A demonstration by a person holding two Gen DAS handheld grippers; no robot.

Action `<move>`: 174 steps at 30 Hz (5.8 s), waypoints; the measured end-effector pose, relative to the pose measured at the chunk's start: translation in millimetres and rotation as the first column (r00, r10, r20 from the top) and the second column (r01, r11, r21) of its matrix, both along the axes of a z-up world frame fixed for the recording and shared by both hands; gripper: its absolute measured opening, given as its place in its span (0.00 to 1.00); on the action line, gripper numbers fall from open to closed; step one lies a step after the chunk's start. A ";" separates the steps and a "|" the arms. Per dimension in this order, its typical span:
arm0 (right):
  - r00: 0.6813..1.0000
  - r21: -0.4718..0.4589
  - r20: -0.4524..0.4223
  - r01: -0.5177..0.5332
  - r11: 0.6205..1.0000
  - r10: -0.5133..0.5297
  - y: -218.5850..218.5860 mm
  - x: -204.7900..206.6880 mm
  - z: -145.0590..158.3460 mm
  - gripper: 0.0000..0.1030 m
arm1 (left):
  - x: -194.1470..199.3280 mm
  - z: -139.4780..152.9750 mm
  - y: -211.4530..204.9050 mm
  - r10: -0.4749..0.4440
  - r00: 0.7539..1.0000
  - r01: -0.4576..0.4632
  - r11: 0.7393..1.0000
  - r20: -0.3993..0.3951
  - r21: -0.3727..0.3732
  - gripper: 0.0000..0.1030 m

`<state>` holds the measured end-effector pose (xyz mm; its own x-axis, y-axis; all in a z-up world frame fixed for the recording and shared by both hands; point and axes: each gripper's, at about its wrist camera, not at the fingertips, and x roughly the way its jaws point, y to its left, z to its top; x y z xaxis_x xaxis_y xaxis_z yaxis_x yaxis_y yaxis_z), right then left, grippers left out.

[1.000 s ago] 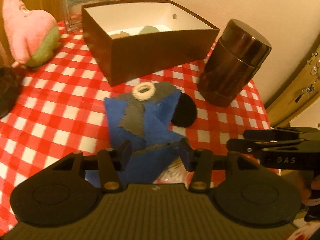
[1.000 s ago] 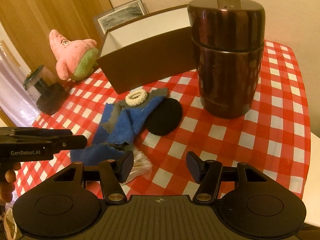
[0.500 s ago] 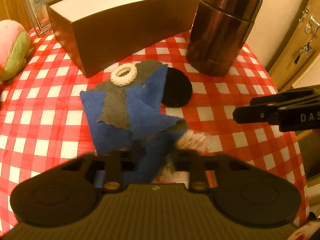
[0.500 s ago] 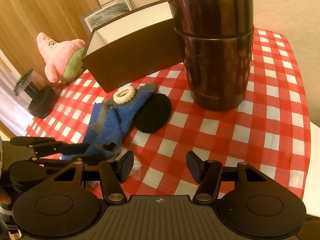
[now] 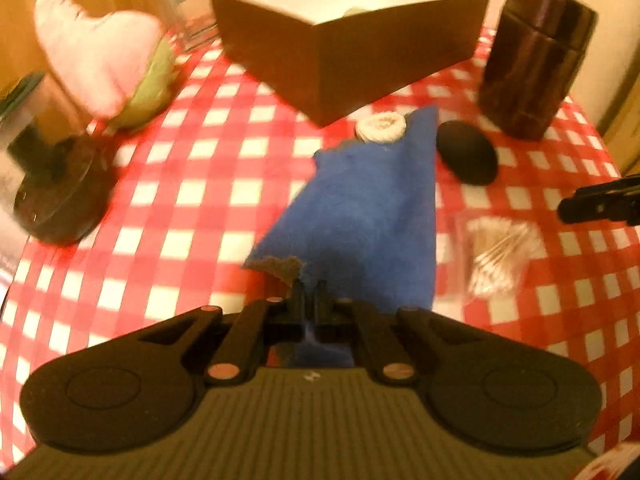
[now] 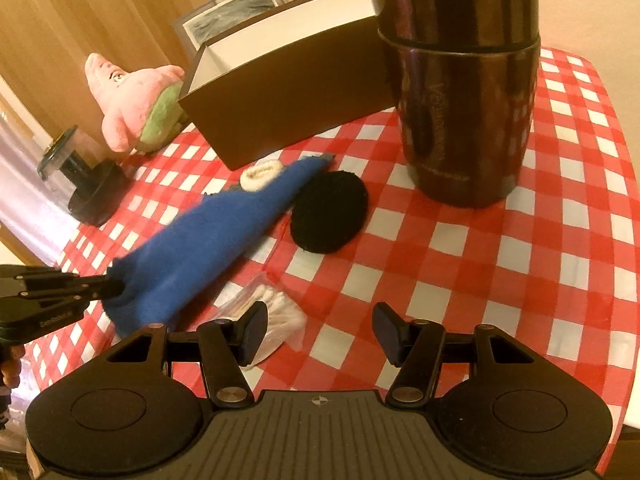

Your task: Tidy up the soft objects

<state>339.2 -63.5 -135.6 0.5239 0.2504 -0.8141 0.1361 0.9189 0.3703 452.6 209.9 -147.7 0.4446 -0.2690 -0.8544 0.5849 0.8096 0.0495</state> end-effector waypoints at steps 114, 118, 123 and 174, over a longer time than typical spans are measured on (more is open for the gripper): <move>0.956 -0.136 0.292 0.015 0.991 0.025 -23.8 -48.4 95.9 0.21 | -62.5 160.6 6.3 -0.050 0.961 0.140 0.936 0.271 -0.323 0.13; 0.950 -0.136 0.310 0.021 0.990 0.022 -29.3 -49.0 102.0 0.21 | -63.0 168.9 5.7 -0.041 0.957 0.137 0.935 0.286 -0.327 0.13; 0.941 -0.145 0.337 0.009 0.989 0.041 -31.7 -40.3 112.7 0.21 | -58.5 175.2 2.6 -0.034 0.953 0.136 0.936 0.302 -0.325 0.13; 0.965 -0.271 0.258 0.124 0.954 -0.052 -89.2 313.3 79.5 0.65 | 250.9 103.7 -175.4 0.139 0.985 -0.104 0.952 0.102 -0.286 0.32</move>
<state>652.5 -152.7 -56.1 0.7254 -0.0273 -0.6878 0.1592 0.9788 0.1291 703.5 34.5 -44.0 0.5829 -0.4265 -0.6916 0.4849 0.8656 -0.1252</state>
